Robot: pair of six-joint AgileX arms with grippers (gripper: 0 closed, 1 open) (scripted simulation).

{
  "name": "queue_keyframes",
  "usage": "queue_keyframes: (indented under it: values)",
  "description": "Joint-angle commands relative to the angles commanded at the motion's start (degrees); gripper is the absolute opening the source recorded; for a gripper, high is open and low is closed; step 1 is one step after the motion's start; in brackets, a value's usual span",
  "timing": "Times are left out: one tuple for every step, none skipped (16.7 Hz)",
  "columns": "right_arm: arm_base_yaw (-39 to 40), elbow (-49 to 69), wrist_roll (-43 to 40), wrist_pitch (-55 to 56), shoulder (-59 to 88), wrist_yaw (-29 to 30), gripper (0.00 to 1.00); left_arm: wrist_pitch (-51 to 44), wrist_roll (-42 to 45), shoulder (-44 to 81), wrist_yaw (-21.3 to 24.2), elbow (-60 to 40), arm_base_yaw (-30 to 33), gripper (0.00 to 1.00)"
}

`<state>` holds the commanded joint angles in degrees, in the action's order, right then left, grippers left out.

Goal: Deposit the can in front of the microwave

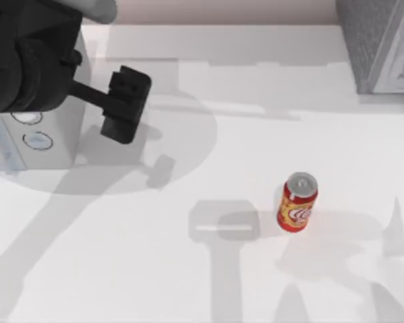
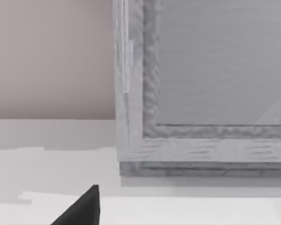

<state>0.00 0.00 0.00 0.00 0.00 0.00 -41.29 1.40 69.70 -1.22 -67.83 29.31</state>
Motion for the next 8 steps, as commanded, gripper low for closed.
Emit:
queue_keyframes:
  values:
    - [0.00, 0.00, 0.00, 0.00, 0.00, 0.00, 1.00, -3.42, -0.30, 5.77, -0.01, -5.82, 2.20, 1.00]
    - [0.00, 0.00, 0.00, 0.00, 0.00, 0.00, 1.00, -6.80, -0.65, 11.52, 0.00, -11.61, 4.34, 1.00]
    - [0.00, 0.00, 0.00, 0.00, 0.00, 0.00, 1.00, -10.14, -1.04, 17.21, 0.02, -17.35, 6.42, 1.00]
    - [0.00, 0.00, 0.00, 0.00, 0.00, 0.00, 1.00, -13.41, -1.49, 22.82, 0.05, -23.02, 8.43, 1.00]
    - [0.00, 0.00, 0.00, 0.00, 0.00, 0.00, 1.00, -16.61, -1.97, 28.33, 0.09, -28.57, 10.36, 1.00]
    - [0.00, 0.00, 0.00, 0.00, 0.00, 0.00, 1.00, -19.67, -2.50, 33.65, 0.15, -33.91, 12.18, 1.00]
    - [0.00, 0.00, 0.00, 0.00, 0.00, 0.00, 1.00, -22.62, -3.05, 38.78, 0.21, -39.04, 13.90, 1.00]
    - [0.00, 0.00, 0.00, 0.00, 0.00, 0.00, 1.00, -25.43, -3.62, 43.69, 0.28, -43.95, 15.52, 1.00]
